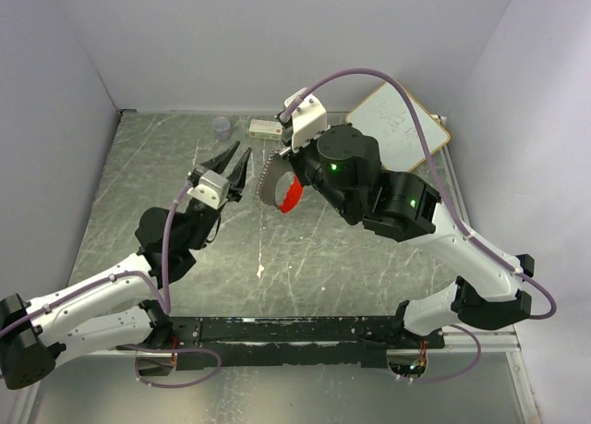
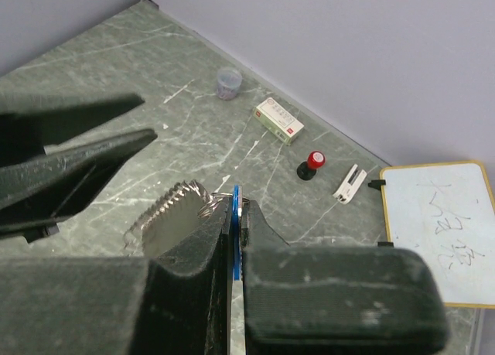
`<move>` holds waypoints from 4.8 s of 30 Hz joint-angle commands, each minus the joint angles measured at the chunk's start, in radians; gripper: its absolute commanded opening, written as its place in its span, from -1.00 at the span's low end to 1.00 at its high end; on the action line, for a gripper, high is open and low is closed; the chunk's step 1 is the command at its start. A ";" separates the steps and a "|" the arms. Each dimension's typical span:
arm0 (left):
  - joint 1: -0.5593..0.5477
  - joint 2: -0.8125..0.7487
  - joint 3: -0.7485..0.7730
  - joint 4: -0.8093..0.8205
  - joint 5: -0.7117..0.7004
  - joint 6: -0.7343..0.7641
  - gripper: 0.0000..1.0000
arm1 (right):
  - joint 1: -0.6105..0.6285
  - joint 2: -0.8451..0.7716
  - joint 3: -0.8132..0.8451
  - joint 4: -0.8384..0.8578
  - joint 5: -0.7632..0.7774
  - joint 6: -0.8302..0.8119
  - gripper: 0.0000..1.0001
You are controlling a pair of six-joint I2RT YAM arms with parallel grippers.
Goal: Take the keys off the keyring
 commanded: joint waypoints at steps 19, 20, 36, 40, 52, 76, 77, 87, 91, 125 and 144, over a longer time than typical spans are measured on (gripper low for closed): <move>0.257 0.137 0.275 -0.275 0.489 -0.355 -0.20 | 0.002 -0.125 -0.143 0.079 -0.121 -0.088 -1.00; 0.263 0.138 0.269 -0.265 0.514 -0.364 -0.20 | 0.002 -0.125 -0.148 0.082 -0.125 -0.096 -1.00; 0.383 0.174 0.198 0.020 0.988 -0.588 -0.12 | 0.002 -0.144 -0.194 0.116 -0.207 -0.124 -1.00; 0.382 0.183 0.189 0.034 1.058 -0.580 -0.12 | 0.002 -0.146 -0.198 0.124 -0.217 -0.125 -1.00; 0.382 0.143 0.117 0.082 1.074 -0.563 -0.15 | 0.002 -0.144 -0.210 0.137 -0.230 -0.118 -1.00; 0.382 0.234 0.102 0.304 1.081 -0.771 -0.22 | 0.003 -0.128 -0.217 0.149 -0.247 -0.118 -1.00; 0.382 0.236 0.102 0.308 1.082 -0.775 -0.23 | 0.002 -0.128 -0.218 0.150 -0.245 -0.118 -1.00; 0.382 0.268 0.111 0.376 1.103 -0.820 -0.25 | 0.002 -0.126 -0.222 0.152 -0.250 -0.119 -1.00; 0.383 0.268 0.110 0.394 1.130 -0.828 -0.26 | 0.002 -0.125 -0.222 0.152 -0.248 -0.119 -1.00; 0.382 0.242 0.094 0.338 1.151 -0.772 -0.58 | 0.002 -0.104 -0.206 0.167 -0.274 -0.121 -1.00; 0.383 0.176 0.061 0.261 1.077 -0.651 -0.86 | 0.002 -0.127 -0.228 0.179 -0.257 -0.116 -1.00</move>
